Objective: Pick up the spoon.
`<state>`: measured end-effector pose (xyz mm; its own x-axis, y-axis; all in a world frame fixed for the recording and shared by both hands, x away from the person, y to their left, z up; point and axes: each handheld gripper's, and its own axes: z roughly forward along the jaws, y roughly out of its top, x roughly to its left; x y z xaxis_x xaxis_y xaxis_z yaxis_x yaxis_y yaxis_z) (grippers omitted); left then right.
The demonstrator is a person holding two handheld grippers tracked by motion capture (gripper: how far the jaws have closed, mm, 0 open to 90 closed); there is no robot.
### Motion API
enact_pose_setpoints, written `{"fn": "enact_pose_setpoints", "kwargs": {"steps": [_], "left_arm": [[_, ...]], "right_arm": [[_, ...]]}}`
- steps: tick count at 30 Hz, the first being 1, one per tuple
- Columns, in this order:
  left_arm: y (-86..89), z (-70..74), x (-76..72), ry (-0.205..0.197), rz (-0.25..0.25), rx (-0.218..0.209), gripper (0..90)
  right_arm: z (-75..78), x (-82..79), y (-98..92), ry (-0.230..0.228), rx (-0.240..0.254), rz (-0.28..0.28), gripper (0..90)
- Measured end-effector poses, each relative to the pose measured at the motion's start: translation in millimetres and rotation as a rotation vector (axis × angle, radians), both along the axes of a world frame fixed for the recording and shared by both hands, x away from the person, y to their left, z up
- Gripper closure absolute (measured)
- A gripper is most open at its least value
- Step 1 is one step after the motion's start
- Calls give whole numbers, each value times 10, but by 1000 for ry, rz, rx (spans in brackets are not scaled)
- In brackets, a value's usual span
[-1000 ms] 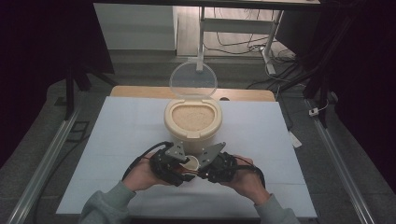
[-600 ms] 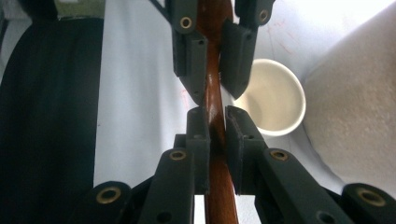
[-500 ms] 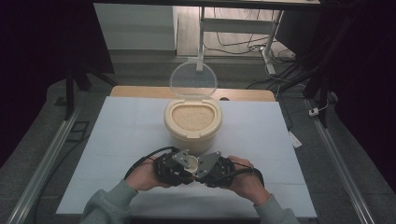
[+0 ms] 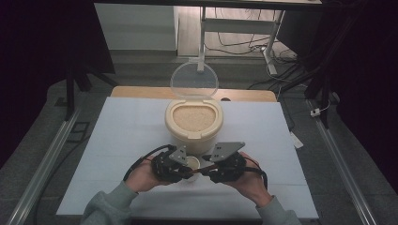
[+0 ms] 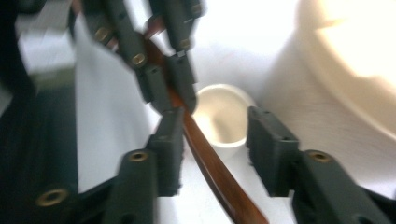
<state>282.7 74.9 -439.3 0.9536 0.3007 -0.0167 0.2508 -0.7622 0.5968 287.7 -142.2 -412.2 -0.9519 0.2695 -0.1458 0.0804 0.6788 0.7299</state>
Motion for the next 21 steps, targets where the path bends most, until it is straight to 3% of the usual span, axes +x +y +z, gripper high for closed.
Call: {"fn": "enact_pose_setpoints", "kwargs": {"steps": [2,4,5,6,7,8,9,13,14,21], "left_arm": [[22,18,-5,-18,22,-13,784],[39,31,-12,-41,46,-23,784],[45,37,-18,-54,60,-29,784],[50,41,-23,-63,71,-37,784],[53,43,-27,-71,78,-43,784],[54,44,-30,-79,87,-50,784],[54,45,-33,-87,96,-56,784],[42,46,-49,-113,120,-73,784],[40,46,-55,-120,124,-77,784],[15,38,-82,-150,141,-103,784]], "right_arm": [[30,1,-74,-11,50,-77,490],[44,-2,-112,-7,75,-107,471],[58,-19,-182,-5,112,-183,440],[58,-19,-182,-5,112,-183,440],[51,-32,-215,-1,134,-220,427],[30,-48,-278,17,174,-281,410],[30,-48,-278,17,174,-281,410],[-40,-79,-350,75,228,-390,388],[-73,-93,-375,107,260,-418,380],[-170,-60,-368,197,327,-452,365]]}}
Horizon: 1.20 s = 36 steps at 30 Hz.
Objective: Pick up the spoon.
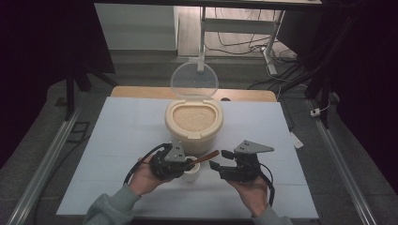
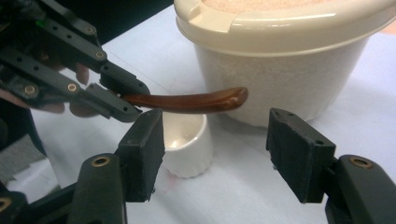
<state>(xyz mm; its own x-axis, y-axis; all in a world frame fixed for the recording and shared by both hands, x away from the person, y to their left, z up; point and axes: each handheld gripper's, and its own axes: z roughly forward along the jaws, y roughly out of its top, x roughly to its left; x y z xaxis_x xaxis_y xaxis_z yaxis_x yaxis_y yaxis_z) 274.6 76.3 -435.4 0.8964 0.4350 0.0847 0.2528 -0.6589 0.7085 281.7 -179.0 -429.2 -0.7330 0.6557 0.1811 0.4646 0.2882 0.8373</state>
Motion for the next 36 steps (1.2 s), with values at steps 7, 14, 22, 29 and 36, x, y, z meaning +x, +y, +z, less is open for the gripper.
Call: {"fn": "enact_pose_setpoints", "kwargs": {"steps": [7,14,22,29,36], "left_arm": [[-56,-8,-40,-35,5,-7,784],[-104,-21,-68,-53,5,-13,784],[-128,-22,-94,-76,3,6,784],[-104,19,-114,-98,12,11,786],[-85,61,-141,-116,18,10,788]], "right_arm": [[-50,31,13,47,64,-14,375],[-67,31,49,59,124,-23,451],[-85,37,59,78,205,5,588],[-53,37,43,71,310,51,698],[-14,36,60,70,416,117,791]]}}
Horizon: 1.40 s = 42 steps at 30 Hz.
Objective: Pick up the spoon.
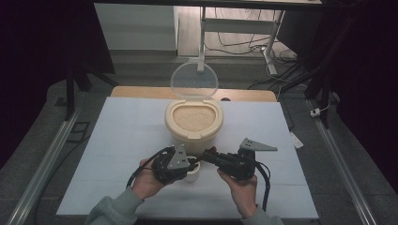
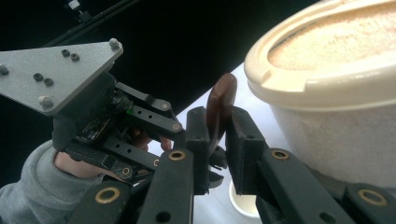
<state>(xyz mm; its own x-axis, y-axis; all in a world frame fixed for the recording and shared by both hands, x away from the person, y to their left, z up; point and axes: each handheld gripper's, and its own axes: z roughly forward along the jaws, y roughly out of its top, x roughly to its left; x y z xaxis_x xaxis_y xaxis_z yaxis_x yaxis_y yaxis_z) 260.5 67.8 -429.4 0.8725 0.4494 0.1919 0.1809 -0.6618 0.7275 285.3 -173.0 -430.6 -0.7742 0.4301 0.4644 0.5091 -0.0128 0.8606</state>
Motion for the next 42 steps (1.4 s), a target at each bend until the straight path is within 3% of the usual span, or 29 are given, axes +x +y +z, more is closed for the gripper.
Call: {"fn": "enact_pose_setpoints", "kwargs": {"steps": [5,16,20,27,32,37,42], "left_arm": [[24,32,-12,-6,1,-15,787],[32,31,2,5,-1,-57,762],[59,34,17,16,5,-77,727],[125,63,13,29,8,-126,625],[337,69,-63,39,40,-165,546],[665,-8,-102,74,131,-201,465],[983,-200,-115,124,225,-217,404]], "right_arm": [[-7,21,-8,-20,37,22,808],[27,9,-9,-78,34,19,829],[31,13,-27,-89,26,1,832],[9,56,-82,-79,56,-12,832],[36,79,-168,-95,60,-35,833],[70,110,-270,-111,80,-52,833],[79,145,-343,-113,93,-60,833]]}}
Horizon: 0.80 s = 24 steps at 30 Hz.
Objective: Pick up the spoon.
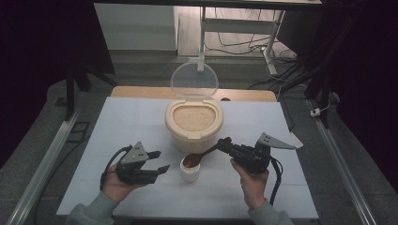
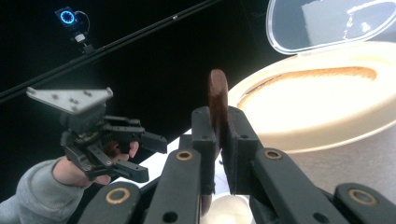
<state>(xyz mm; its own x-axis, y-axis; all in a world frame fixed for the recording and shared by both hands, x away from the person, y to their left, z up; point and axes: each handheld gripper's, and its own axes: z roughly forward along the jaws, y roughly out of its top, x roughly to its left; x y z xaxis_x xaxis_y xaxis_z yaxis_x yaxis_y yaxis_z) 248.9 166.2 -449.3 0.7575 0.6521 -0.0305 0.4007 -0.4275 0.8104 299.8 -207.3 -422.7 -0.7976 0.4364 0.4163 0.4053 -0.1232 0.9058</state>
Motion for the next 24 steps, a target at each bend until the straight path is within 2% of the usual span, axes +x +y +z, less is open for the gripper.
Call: {"fn": "enact_pose_setpoints", "kwargs": {"steps": [4,9,15,20,24], "left_arm": [[226,-177,-4,42,67,-8,385],[411,-332,4,75,119,-15,365],[528,-426,-9,69,152,-6,348],[576,-499,-4,79,164,4,332],[602,-524,4,83,172,6,327]], "right_arm": [[10,22,-47,-6,5,-9,833],[25,42,-89,-9,9,-19,833],[50,53,-132,-22,5,-31,833],[76,53,-164,-25,18,-35,833],[141,50,-195,-44,31,-42,833]]}}
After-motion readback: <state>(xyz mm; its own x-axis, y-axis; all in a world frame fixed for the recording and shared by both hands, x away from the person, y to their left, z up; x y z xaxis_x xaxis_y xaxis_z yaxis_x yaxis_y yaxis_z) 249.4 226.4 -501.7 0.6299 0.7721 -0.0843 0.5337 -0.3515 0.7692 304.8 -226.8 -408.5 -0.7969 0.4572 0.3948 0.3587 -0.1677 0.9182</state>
